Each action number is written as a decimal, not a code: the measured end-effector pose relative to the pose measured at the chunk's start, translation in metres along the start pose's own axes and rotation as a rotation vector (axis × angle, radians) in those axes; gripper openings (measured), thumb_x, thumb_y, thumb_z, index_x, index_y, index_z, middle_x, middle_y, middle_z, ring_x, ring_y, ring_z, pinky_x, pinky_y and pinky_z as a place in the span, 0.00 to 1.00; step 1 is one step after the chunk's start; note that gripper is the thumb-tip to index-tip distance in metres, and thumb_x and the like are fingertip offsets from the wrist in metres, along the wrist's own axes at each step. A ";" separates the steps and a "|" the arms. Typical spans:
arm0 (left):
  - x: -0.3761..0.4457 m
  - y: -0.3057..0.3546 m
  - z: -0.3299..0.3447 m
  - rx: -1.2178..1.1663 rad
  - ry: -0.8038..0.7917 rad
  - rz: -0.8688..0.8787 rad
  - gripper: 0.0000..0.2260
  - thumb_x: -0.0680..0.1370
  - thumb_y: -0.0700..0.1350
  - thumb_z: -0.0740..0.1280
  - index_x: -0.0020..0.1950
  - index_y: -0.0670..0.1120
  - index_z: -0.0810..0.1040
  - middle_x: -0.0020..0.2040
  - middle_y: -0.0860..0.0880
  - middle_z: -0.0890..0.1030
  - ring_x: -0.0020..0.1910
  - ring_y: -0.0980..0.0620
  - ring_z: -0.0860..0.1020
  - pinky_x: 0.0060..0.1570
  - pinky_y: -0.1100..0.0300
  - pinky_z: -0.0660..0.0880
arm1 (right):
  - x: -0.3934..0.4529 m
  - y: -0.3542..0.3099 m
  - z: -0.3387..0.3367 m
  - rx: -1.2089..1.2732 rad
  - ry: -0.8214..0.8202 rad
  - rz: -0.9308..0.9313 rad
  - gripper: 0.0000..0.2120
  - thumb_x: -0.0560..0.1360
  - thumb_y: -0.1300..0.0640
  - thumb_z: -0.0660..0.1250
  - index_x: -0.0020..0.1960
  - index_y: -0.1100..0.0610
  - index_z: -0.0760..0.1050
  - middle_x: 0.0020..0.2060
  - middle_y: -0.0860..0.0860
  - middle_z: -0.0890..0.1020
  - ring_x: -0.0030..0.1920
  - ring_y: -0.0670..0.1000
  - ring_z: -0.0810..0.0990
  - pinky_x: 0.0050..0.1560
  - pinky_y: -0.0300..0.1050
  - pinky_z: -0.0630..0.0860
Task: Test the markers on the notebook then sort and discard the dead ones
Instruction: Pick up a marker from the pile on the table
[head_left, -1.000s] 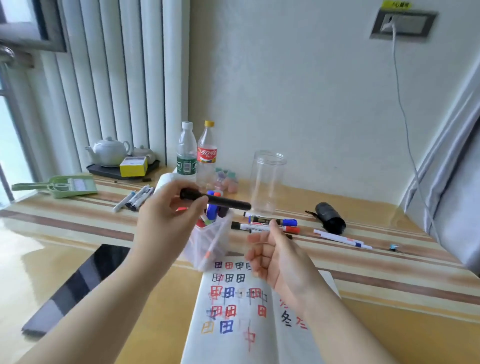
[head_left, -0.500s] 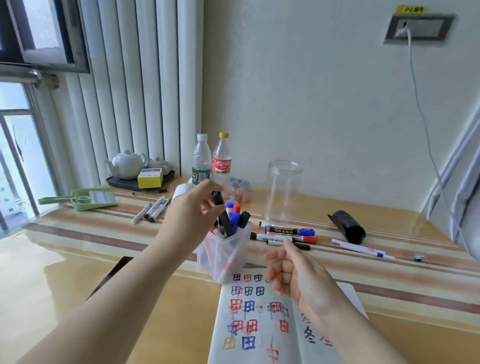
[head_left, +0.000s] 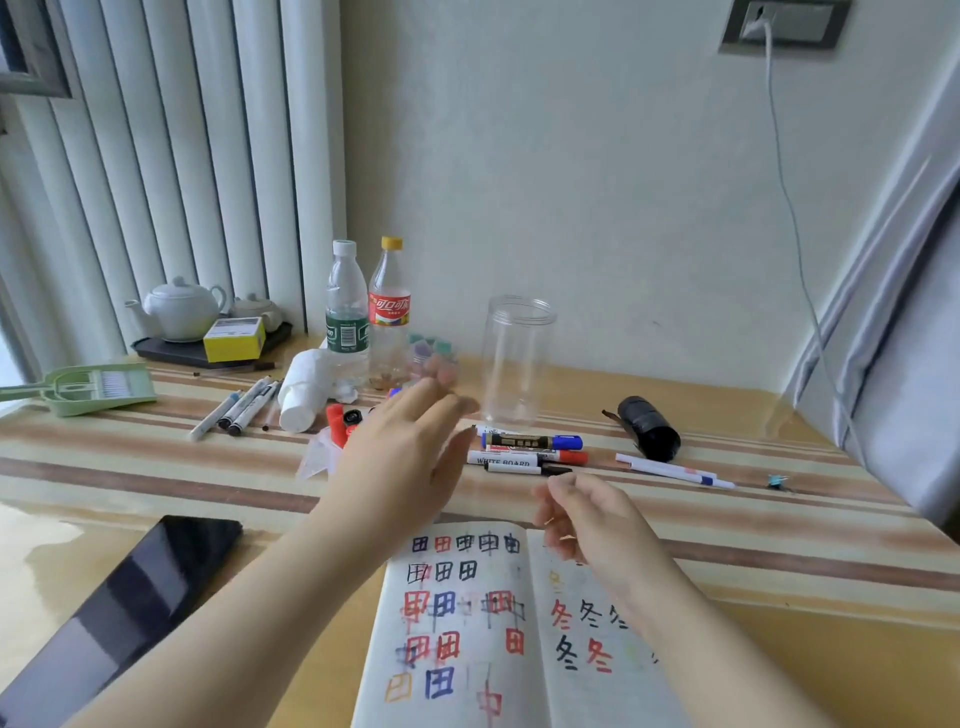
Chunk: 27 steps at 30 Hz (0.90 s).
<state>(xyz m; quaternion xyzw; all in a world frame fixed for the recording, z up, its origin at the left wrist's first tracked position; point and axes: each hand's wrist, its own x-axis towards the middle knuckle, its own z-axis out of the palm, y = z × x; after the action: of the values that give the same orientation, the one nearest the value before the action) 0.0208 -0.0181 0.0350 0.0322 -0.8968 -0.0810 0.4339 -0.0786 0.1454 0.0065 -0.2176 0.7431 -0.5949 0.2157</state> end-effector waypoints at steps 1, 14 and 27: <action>0.001 0.009 0.008 -0.055 -0.034 0.038 0.12 0.74 0.47 0.59 0.51 0.44 0.79 0.43 0.49 0.78 0.37 0.50 0.78 0.31 0.62 0.73 | 0.007 0.002 -0.004 -0.062 0.033 -0.008 0.12 0.80 0.55 0.58 0.48 0.59 0.77 0.36 0.50 0.80 0.32 0.45 0.75 0.36 0.41 0.71; -0.035 0.021 0.117 -0.321 -0.193 -0.338 0.11 0.74 0.39 0.67 0.56 0.46 0.77 0.49 0.53 0.76 0.42 0.54 0.77 0.41 0.61 0.75 | 0.121 0.048 -0.032 -0.993 0.101 -0.220 0.11 0.77 0.60 0.62 0.59 0.55 0.76 0.57 0.50 0.74 0.50 0.49 0.74 0.50 0.40 0.69; -0.038 0.011 0.118 -0.402 -0.197 -0.442 0.07 0.76 0.44 0.65 0.53 0.48 0.75 0.42 0.59 0.74 0.38 0.62 0.71 0.38 0.74 0.66 | 0.099 0.044 -0.031 -0.782 0.104 -0.223 0.03 0.78 0.56 0.63 0.51 0.54 0.74 0.45 0.47 0.76 0.42 0.45 0.75 0.40 0.32 0.69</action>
<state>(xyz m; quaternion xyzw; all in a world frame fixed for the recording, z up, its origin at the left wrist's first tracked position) -0.0479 0.0112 -0.0646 0.1317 -0.8718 -0.3517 0.3146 -0.1796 0.1209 -0.0364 -0.3318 0.8951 -0.2975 0.0130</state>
